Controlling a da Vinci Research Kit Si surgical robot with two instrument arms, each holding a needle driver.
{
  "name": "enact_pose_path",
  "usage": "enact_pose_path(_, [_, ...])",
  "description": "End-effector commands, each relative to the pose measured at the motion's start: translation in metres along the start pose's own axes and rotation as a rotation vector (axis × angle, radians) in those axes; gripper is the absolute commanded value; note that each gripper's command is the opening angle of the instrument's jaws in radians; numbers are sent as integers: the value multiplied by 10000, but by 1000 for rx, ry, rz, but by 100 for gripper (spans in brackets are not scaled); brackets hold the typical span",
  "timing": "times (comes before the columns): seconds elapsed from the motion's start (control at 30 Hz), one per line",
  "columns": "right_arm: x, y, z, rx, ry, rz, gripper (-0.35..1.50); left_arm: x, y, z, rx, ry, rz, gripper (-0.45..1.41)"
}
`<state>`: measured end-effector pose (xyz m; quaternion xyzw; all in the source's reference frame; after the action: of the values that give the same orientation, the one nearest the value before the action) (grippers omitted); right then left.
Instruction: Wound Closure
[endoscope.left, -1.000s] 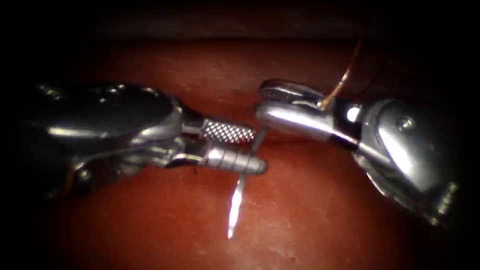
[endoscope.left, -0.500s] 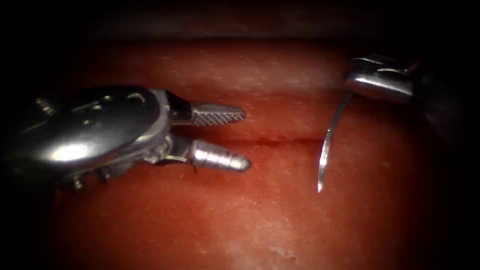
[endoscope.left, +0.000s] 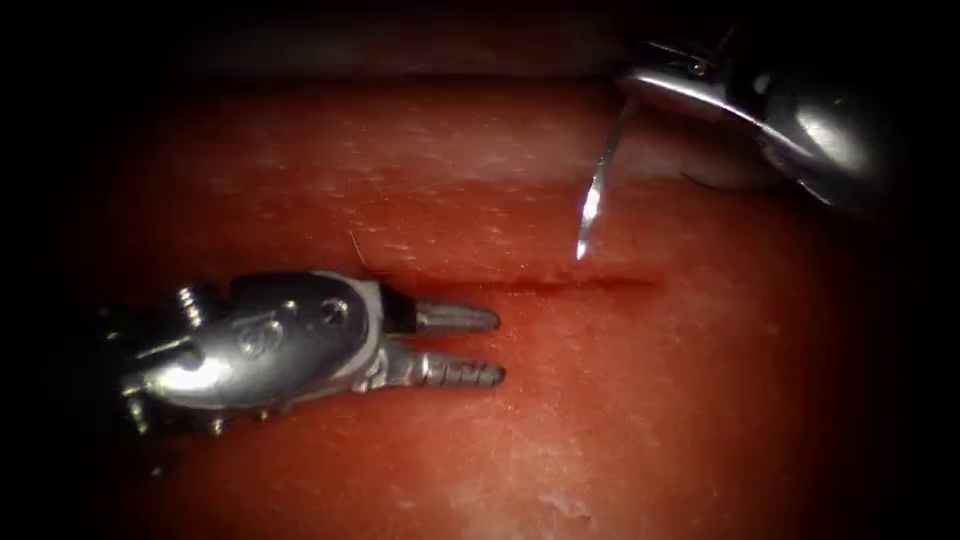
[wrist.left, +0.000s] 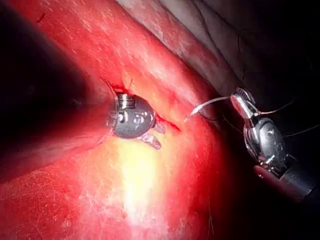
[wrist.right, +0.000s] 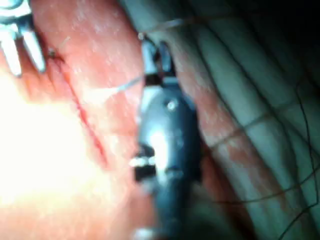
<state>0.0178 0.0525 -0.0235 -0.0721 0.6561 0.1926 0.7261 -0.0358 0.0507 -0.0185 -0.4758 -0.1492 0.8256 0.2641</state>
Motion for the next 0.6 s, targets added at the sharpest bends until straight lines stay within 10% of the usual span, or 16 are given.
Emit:
enact_pose_path(0.03, [-9, -3, 21, 13, 13, -48, -35, -6, 1, 12, 12, -24, 4, 10])
enact_pose_path(0.6, [-26, -29, 49, 65, 19, -183, -35, -43, -25, 32, 68, -113, 15, 26])
